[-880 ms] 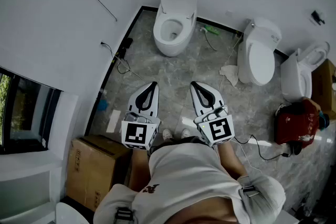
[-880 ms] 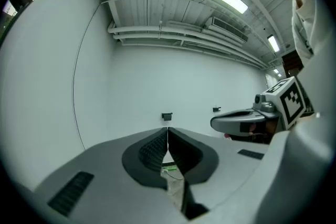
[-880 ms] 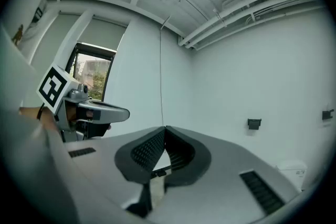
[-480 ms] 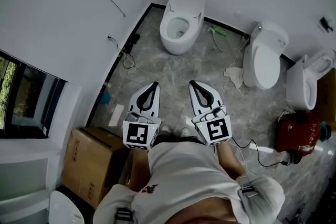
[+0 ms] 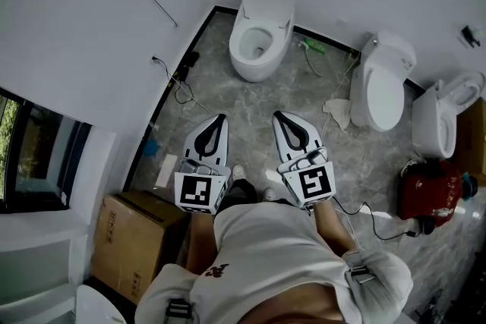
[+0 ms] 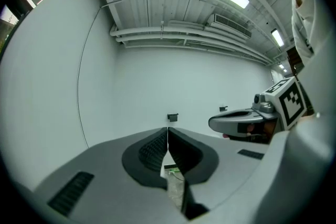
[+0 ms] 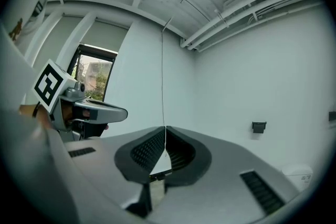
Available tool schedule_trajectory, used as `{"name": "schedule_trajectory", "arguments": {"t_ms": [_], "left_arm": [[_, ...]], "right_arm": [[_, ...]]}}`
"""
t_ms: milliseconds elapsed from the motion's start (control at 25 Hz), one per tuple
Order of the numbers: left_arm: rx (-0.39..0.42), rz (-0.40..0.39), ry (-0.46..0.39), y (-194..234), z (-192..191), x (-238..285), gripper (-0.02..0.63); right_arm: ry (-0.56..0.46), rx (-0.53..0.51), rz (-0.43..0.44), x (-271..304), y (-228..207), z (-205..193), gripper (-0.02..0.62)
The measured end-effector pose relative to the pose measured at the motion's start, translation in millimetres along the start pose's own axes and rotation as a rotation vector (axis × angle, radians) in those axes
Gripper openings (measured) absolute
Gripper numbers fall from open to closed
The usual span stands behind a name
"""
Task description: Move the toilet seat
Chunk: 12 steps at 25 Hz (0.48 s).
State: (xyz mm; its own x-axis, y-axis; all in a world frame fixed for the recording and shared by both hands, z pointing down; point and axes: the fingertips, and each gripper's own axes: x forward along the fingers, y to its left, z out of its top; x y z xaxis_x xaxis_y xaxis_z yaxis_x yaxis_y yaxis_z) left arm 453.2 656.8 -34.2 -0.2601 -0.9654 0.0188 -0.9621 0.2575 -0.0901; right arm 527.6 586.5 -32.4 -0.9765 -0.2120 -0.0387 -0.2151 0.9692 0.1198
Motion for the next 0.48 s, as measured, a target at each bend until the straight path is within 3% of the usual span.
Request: {"name": "schedule_trajectory", "arguments": {"t_ms": [480], "left_arm": [[-0.022, -0.056, -0.011, 107, -10, 50, 0.023]], "right_arm": [[0.042, -0.037, -0.037, 117, 11, -3, 0.021]]}}
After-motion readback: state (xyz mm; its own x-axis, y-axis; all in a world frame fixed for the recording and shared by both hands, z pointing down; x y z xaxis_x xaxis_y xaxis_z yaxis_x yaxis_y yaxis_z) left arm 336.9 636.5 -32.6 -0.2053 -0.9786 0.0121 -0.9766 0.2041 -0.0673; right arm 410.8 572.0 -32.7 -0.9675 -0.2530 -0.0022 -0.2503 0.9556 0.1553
